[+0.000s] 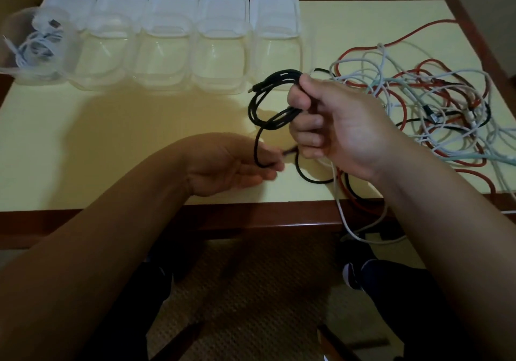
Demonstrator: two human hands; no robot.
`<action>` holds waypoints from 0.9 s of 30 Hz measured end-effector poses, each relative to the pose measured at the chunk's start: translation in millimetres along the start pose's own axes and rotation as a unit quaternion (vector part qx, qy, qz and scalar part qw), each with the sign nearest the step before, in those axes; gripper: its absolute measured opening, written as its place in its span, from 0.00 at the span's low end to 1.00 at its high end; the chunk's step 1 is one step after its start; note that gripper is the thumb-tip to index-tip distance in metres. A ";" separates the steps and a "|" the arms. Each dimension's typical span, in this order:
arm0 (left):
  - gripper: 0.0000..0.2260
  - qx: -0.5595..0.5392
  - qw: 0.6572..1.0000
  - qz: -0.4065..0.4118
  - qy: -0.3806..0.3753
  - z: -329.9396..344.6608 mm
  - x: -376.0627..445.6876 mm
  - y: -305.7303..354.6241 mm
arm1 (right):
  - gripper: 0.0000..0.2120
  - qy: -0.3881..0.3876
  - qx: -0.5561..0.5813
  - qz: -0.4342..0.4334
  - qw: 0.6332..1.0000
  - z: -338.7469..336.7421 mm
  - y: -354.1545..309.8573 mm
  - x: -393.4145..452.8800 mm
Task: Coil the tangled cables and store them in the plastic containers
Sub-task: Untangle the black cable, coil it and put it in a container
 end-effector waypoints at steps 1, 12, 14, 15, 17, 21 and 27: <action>0.05 -0.006 0.999 0.033 0.034 -9.8 1.7 4.9 | 0.19 0.003 -0.002 -0.001 1.000 -4.1 -1.8 -1.4; 0.07 0.053 0.979 0.180 0.078 -41.5 -1.2 24.3 | 0.20 -0.078 -0.126 0.081 0.986 -8.3 14.8 -5.1; 0.07 0.035 0.984 0.164 0.058 -36.8 0.9 19.8 | 0.21 -0.080 -0.126 0.087 0.985 -7.2 14.9 -4.9; 0.08 0.025 0.986 0.159 0.050 -35.2 2.0 18.6 | 0.21 -0.080 -0.125 0.089 0.985 -7.3 14.8 -4.9; 0.09 0.007 0.989 0.148 0.029 -30.4 3.1 17.0 | 0.21 -0.080 -0.124 0.091 0.985 -7.5 15.2 -5.2; 0.09 -0.014 0.991 0.132 -0.022 -17.7 3.3 11.1 | 0.21 -0.079 -0.132 0.095 0.984 -2.3 17.9 -4.6; 0.14 -0.126 0.986 0.104 -0.041 -3.9 6.5 3.4 | 0.21 -0.049 -0.134 0.081 0.986 -3.8 16.1 -3.9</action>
Point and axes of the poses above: each hand's wrist, its own x-axis towards the middle knuckle, its own z-axis out of the palm, y = z × x, the point moved 6 cm from there along x, towards the middle knuckle, and after that the axes turned 10 degrees about z, right-handed, at the moved point
